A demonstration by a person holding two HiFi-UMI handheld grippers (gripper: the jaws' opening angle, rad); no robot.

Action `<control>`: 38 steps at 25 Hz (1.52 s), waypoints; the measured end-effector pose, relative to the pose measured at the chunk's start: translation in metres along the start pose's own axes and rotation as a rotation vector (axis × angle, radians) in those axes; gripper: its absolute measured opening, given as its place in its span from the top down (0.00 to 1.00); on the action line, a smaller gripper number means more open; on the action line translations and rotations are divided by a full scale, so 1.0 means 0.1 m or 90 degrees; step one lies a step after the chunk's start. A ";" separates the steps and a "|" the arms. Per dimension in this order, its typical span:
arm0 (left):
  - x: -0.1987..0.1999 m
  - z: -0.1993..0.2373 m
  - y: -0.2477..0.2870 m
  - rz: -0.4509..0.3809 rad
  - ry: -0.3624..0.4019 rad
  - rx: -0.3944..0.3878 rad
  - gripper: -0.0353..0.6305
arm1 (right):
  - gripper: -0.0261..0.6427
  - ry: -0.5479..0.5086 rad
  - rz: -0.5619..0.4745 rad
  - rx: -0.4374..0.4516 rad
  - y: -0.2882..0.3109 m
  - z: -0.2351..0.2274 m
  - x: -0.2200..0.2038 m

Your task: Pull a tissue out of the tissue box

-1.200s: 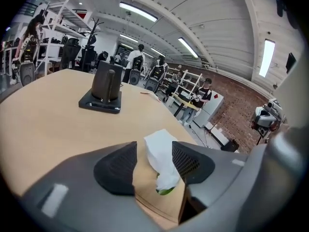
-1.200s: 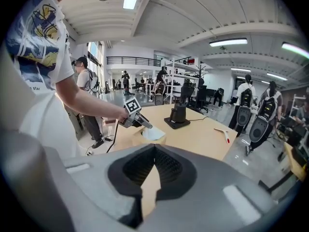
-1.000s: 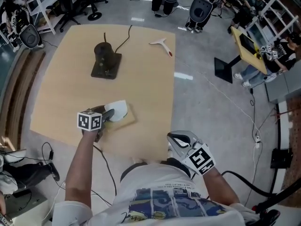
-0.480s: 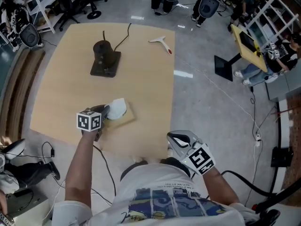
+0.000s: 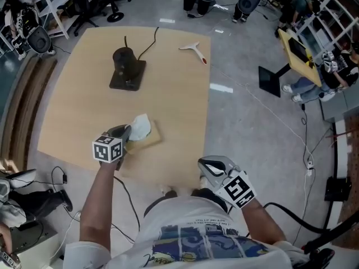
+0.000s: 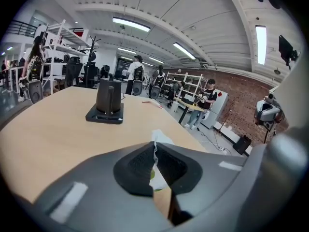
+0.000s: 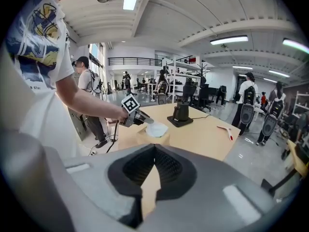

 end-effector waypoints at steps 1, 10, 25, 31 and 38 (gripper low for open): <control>0.00 -0.02 -0.01 -0.004 0.002 0.001 0.94 | 0.96 -0.001 -0.001 0.003 0.00 0.00 0.00; -0.01 -0.17 -0.18 -0.053 0.026 0.029 0.94 | 0.96 -0.007 -0.006 0.028 0.01 0.01 -0.03; 0.10 -0.47 -0.46 -0.114 0.069 0.050 0.94 | 0.96 -0.024 -0.017 0.051 -0.03 0.00 -0.05; 0.13 -0.67 -0.55 -0.133 0.085 0.068 0.94 | 0.96 -0.035 -0.031 0.069 -0.05 -0.08 -0.10; 0.18 -1.03 -0.61 -0.168 0.080 0.097 0.94 | 0.96 -0.054 -0.043 0.100 -0.14 -0.31 -0.15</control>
Point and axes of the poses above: the fingertips, and each gripper's own axes: y forward along the fingers, z to its left, x out of its top, the point moved 10 cm from there along -y, backward along the fingers, and after that the axes turned 6 degrees about -x, right-handed, at the moved point
